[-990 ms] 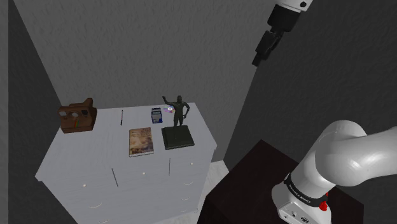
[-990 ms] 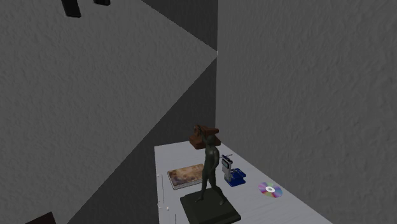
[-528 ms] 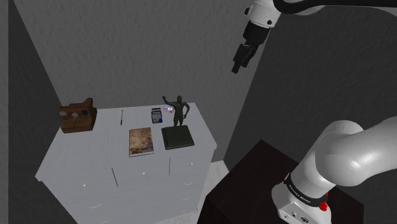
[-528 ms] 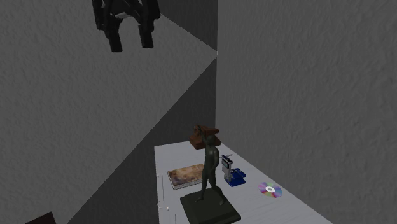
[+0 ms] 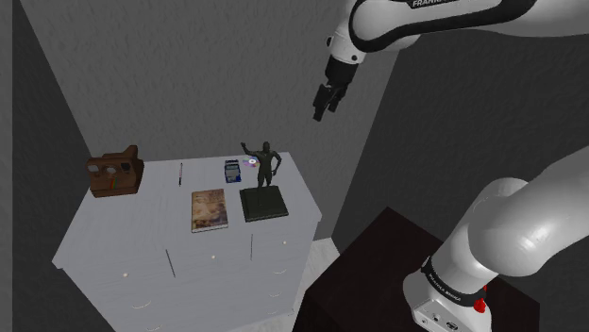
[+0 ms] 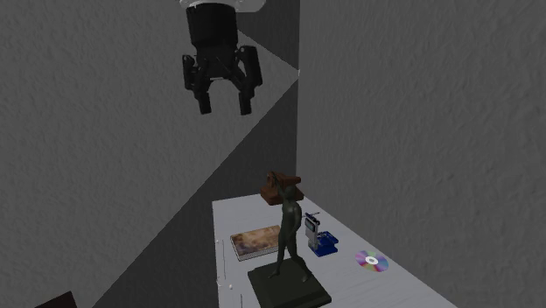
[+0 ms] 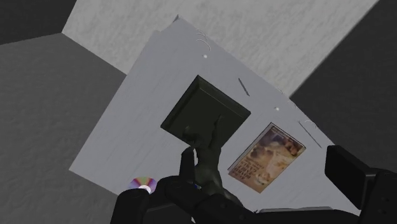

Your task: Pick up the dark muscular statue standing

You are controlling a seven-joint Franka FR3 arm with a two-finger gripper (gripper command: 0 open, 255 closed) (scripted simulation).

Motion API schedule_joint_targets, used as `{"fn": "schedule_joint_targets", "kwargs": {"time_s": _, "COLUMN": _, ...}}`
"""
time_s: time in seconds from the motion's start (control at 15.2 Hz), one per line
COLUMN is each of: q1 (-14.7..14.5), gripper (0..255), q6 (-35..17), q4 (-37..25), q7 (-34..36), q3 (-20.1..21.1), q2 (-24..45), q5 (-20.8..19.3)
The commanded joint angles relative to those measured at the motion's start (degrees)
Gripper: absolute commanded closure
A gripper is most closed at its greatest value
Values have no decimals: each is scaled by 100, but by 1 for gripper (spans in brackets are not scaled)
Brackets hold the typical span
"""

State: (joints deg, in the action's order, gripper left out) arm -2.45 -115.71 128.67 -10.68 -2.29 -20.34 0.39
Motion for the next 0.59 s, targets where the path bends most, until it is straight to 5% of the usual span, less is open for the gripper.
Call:
{"fn": "schedule_joint_targets", "kwargs": {"time_s": 0.0, "q1": -10, "gripper": 0, "q6": -234, "q4": -186, "q7": -66, "q3": -26, "q2": 438, "q5": 23}}
{"fn": "schedule_joint_targets", "kwargs": {"time_s": 0.53, "q1": -46, "gripper": 0, "q6": -936, "q4": -1111, "q7": -278, "q3": -52, "q2": 2164, "q5": 154}}
